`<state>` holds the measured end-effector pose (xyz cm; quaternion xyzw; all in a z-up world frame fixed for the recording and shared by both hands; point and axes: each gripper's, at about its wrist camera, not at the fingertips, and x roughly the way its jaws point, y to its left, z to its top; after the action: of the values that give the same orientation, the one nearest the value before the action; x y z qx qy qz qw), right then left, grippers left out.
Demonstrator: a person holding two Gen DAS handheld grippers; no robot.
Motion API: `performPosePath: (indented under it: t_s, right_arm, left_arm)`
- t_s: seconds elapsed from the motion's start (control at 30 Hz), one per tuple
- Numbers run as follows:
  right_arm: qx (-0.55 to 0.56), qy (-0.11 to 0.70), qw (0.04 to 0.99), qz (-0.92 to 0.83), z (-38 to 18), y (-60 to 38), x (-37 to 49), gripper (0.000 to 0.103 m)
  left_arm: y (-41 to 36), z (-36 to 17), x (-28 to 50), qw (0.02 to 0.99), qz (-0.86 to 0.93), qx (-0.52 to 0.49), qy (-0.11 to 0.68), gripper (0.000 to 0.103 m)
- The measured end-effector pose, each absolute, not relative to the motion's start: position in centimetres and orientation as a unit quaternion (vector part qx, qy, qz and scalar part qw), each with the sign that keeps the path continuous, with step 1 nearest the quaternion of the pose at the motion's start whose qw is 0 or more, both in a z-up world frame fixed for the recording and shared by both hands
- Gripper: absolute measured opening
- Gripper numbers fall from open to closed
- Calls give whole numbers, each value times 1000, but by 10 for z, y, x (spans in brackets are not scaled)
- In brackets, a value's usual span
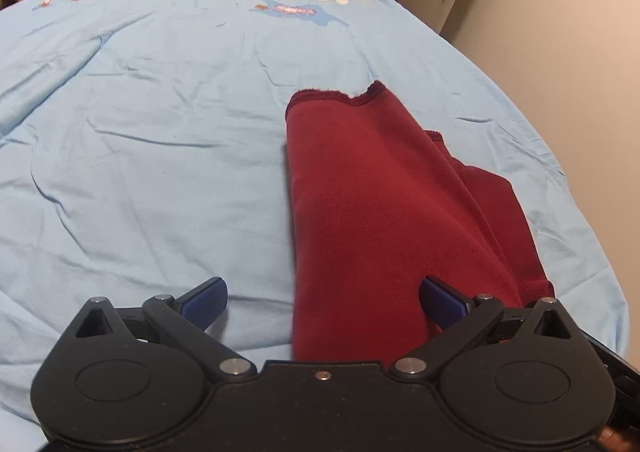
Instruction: Fold small clothes
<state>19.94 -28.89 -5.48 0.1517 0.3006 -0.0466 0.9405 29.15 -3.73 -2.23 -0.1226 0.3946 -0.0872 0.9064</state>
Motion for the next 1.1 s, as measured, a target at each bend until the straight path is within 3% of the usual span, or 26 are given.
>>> performPosePath:
  t_s: [0.4, 0.6, 1.1]
  right_arm:
    - [151, 296, 942, -43, -56, -289, 198, 103]
    - [175, 221, 959, -36, -35, -296, 185, 103]
    - [157, 246, 956, 36, -38, -293, 269, 101]
  left_arm:
    - [-36, -31, 295, 901, -91, -136, 402, 102]
    - [-36, -33, 296, 900, -90, -139, 402, 102]
    - [-37, -34, 295, 901, -89, -137, 401, 102]
